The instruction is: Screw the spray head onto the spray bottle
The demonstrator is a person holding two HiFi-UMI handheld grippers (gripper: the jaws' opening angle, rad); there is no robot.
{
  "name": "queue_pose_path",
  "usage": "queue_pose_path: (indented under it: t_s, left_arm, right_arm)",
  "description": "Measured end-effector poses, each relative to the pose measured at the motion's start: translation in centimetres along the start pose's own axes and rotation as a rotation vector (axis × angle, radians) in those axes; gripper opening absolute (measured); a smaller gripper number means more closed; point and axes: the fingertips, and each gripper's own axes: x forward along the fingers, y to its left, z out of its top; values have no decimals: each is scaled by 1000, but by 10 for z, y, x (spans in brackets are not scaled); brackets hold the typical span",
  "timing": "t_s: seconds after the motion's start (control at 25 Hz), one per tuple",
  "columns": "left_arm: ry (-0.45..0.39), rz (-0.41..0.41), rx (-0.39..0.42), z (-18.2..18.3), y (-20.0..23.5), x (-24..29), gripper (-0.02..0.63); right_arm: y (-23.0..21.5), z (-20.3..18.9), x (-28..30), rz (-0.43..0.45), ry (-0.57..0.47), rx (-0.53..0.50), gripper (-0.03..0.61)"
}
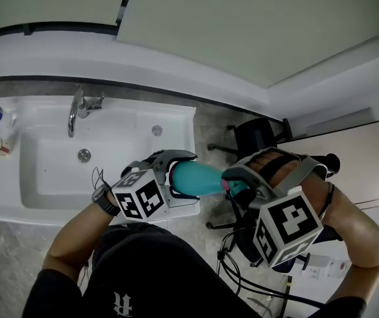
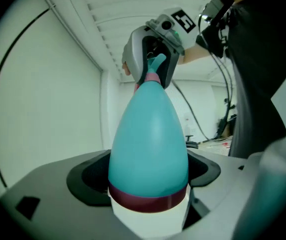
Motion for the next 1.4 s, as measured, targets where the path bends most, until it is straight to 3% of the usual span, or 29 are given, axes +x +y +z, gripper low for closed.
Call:
queue_pose_path:
  t_s: [0.12,0.24,0.32,0.4,0.56,0.64,0.84,0.92,1.0,1.08,1.24,1.32,1.4]
  left_arm:
    - [133,272,58,-9,30,-3,419]
    - [323,548,202,-19,51,-9,419]
    - [357,575,226,-23,51,-8,419]
    - [325,465,144,-29,42,-2,419]
    - [173,29,-149,-27,12,7,419]
    - [97,-155,-246,-16,-3,2,419]
    - [0,-482,-350,6,-30,-20,419]
    - [-43,-569,-386,17,-39,-23,419]
    - [-53,-600,-393,24,-42,-22,419]
    - [2,-570,-349,20,-39,-21,419]
    - [134,-373,-193,4,-24,-10,419]
    - [124,-310,-155,8,-21,-8,419]
    - [78,-293,-154,17,-23,-9,419]
  right_arm:
    - [-20,-19,14,20,-16,382,135]
    - [-29,-31,27,79,-60,755,135]
    - [-29,-31,30,149,-94,917,135]
    - [-30,-31,30,203,-133,978,135]
    - [-39,-25,21,216,-234,837,138]
    - [-41,-17,5,227,-301,745,147]
    - [-50,1,-40,217,-468,654,147]
    - [-51,2,-53,244,-496,626,147]
    - [-46,1,-59,277,-489,600,147]
    - [-36,-1,-56,277,-434,573,147]
    - [-15,-11,-46,263,-272,504,147]
    - [-12,-12,-46,205,-230,440,149]
    - [-12,-14,-48,122,-187,392,191]
